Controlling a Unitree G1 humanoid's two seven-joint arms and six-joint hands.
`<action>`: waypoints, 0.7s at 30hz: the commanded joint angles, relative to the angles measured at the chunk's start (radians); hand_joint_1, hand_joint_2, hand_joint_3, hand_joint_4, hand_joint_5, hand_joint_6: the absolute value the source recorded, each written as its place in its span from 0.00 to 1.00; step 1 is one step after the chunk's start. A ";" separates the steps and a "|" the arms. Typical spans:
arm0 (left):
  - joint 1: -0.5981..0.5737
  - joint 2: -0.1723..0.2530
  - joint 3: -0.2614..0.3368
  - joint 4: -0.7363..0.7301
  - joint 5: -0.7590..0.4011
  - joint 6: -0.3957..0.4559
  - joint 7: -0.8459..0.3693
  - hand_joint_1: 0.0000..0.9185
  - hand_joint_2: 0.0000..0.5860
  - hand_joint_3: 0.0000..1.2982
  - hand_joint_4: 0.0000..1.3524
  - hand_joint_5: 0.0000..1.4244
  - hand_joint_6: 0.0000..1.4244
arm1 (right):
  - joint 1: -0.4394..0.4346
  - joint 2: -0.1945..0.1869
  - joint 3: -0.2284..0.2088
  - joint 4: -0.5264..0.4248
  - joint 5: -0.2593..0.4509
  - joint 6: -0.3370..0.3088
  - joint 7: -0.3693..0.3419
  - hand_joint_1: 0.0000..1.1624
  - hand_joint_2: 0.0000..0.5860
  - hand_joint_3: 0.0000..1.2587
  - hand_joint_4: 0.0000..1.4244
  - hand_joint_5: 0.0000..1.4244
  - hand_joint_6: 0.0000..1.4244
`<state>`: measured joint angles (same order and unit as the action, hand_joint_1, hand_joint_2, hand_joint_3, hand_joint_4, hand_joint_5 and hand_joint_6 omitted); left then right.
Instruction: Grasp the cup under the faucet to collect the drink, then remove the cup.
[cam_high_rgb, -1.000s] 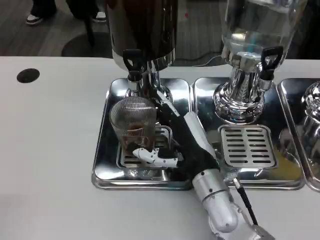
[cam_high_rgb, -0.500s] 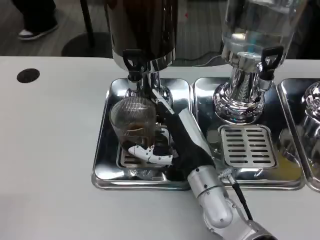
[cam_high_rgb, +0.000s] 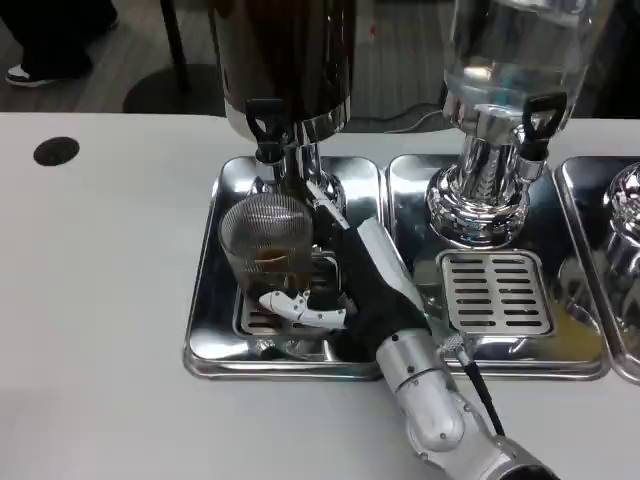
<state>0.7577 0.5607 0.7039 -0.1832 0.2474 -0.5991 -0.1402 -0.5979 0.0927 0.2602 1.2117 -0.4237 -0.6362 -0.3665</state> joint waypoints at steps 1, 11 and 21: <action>0.006 -0.004 0.011 -0.003 0.005 0.003 -0.013 0.00 0.04 0.00 0.00 0.00 0.00 | -0.032 0.051 0.007 0.011 0.008 0.018 0.001 0.80 0.29 0.05 0.09 0.11 0.13; 0.002 -0.005 0.008 0.000 0.004 0.003 -0.013 0.00 0.04 0.00 0.00 0.00 0.00 | -0.027 0.064 0.016 0.018 0.011 0.040 -0.006 0.80 0.29 0.06 0.11 0.13 0.14; 0.000 -0.011 0.003 0.001 0.005 0.003 -0.012 0.00 0.04 0.00 0.00 0.00 0.00 | -0.034 0.069 0.014 0.023 0.013 0.064 -0.011 0.80 0.29 0.08 0.14 0.16 0.14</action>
<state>0.7516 0.5577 0.7040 -0.1831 0.2475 -0.5991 -0.1402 -0.6043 0.0945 0.2761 1.2185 -0.4234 -0.5986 -0.3689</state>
